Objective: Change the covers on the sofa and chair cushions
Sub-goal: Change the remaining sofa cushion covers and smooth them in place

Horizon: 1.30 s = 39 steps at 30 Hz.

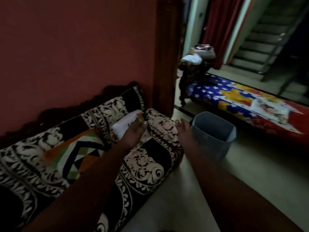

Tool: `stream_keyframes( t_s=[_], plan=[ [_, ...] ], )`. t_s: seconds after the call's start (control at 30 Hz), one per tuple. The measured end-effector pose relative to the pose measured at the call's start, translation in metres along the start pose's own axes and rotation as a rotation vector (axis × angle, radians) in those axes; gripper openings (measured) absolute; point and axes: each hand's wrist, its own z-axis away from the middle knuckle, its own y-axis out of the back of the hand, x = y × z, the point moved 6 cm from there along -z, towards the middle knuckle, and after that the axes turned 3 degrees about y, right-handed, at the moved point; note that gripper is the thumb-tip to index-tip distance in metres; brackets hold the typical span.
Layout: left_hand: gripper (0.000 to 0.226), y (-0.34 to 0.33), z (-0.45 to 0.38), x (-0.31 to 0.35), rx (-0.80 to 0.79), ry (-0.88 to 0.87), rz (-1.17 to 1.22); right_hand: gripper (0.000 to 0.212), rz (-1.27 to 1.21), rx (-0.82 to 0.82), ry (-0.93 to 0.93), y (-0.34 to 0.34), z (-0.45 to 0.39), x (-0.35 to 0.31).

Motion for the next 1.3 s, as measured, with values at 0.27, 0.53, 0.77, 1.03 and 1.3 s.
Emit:
stream_keyframes(
  t_s=[0.27,0.53,0.77,1.03,1.3],
  plan=[
    [0.072,-0.213,-0.042,0.097,-0.15,-0.136,-0.044,0.059,-0.055,0.29,0.009,0.235,-0.022,0.021],
    [0.109,-0.419,-0.068,0.152,-0.369,-0.142,-0.001,0.065,-0.071,0.451,-0.004,0.428,-0.04,0.062],
    [0.077,-0.527,-0.093,0.19,-0.501,-0.105,-0.045,0.068,-0.051,0.537,-0.068,0.516,-0.069,0.099],
    [0.084,-0.614,-0.196,0.202,-0.619,-0.127,-0.076,0.081,-0.017,0.642,-0.118,0.582,-0.145,0.136],
    [0.088,-0.697,-0.305,0.229,-0.716,-0.151,-0.162,0.068,0.006,0.723,-0.199,0.638,-0.223,0.17]
  ],
)
